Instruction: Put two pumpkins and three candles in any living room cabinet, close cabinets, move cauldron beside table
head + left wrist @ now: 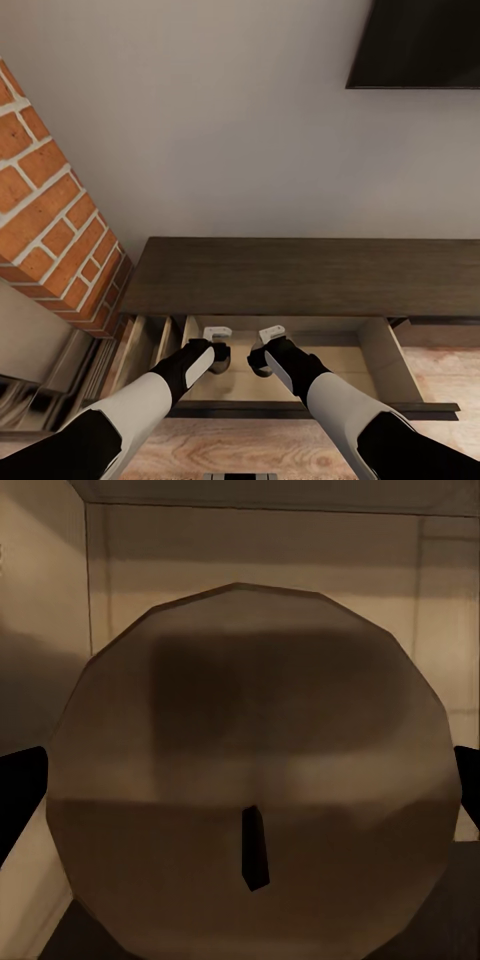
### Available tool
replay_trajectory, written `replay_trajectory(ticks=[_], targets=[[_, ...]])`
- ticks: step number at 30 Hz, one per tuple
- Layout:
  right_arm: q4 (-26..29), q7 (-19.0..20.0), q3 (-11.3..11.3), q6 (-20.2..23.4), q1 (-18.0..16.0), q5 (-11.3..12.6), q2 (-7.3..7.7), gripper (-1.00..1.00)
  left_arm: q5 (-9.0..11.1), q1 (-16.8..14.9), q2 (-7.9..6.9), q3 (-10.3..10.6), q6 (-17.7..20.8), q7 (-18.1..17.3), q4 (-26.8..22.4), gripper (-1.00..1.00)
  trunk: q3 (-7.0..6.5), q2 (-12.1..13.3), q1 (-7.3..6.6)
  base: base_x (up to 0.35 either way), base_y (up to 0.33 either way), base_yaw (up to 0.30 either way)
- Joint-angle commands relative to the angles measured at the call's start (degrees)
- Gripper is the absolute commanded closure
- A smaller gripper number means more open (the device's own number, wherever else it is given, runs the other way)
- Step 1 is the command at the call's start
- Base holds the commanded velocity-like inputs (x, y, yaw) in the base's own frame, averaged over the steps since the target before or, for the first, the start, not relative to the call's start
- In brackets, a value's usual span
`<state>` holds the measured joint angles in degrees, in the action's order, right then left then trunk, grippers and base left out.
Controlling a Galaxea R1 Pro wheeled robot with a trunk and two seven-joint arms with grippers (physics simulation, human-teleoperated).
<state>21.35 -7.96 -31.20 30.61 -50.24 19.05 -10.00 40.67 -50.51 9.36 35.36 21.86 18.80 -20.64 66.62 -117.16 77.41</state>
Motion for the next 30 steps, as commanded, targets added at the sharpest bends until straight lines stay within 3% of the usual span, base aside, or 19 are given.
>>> replay_trajectory(ticks=[1,9,30], targets=[[0.1,-0.4,-0.3,0.2,0.0,0.5,0.0,1.0,0.6,0.0,-0.05,0.5,-0.1,0.5,-0.1,1.0,0.14,0.0,-0.01,0.0,0.0,0.0],[0.1,-0.4,-0.3,-0.1,-0.1,0.5,0.0,1.0,0.6,0.0,0.1,0.8,-2.3,0.4,-0.2,1.0,0.88,0.0,-0.01,0.0,0.0,0.0],[-0.1,-0.4,-0.3,-2.4,-1.3,0.5,0.0,1.0,0.6,0.0,0.13,0.9,-2.2,0.3,-0.2,1.0,2.85,0.0,-0.01,0.0,0.0,0.0]])
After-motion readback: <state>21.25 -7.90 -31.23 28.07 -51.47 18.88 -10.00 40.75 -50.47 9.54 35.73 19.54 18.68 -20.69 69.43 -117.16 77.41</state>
